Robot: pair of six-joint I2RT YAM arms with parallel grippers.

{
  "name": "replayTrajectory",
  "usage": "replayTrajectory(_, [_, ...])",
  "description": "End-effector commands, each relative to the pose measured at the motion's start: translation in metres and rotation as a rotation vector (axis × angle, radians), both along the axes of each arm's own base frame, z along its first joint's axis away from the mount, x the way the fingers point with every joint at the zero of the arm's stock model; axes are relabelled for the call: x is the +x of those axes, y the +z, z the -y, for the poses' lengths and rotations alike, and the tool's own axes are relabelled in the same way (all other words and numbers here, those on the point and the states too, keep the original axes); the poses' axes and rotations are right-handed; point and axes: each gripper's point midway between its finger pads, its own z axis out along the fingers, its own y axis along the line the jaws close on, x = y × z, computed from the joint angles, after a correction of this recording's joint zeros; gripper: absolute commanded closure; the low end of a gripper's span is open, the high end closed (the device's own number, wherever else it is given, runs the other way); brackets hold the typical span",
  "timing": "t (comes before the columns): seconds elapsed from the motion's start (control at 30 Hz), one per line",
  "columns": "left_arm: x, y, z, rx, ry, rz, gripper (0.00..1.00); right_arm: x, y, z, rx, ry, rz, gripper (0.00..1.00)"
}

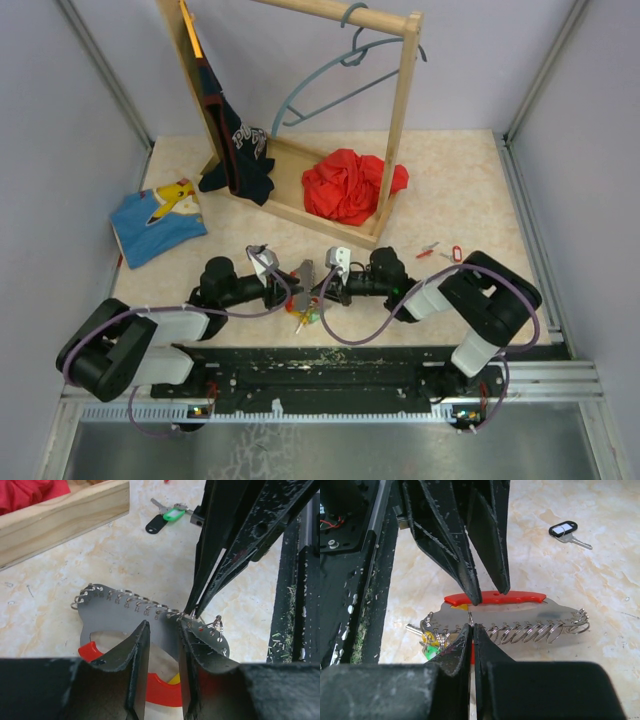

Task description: Put the keys on the keyring

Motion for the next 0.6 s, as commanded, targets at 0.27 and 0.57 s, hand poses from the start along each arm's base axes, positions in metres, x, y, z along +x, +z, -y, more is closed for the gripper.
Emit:
replayTrajectory(0.27, [-0.007,0.016,0.0,-0.075,-0.037,0.029,0.63,0.009,0.023,-0.007,0.141,-0.039,0.04,1.0])
replayTrajectory(0.57, [-0.01,0.019,0.0,-0.095,-0.061,0.036,0.6,0.009,0.033,-0.004,0.189,-0.049,0.055,1.0])
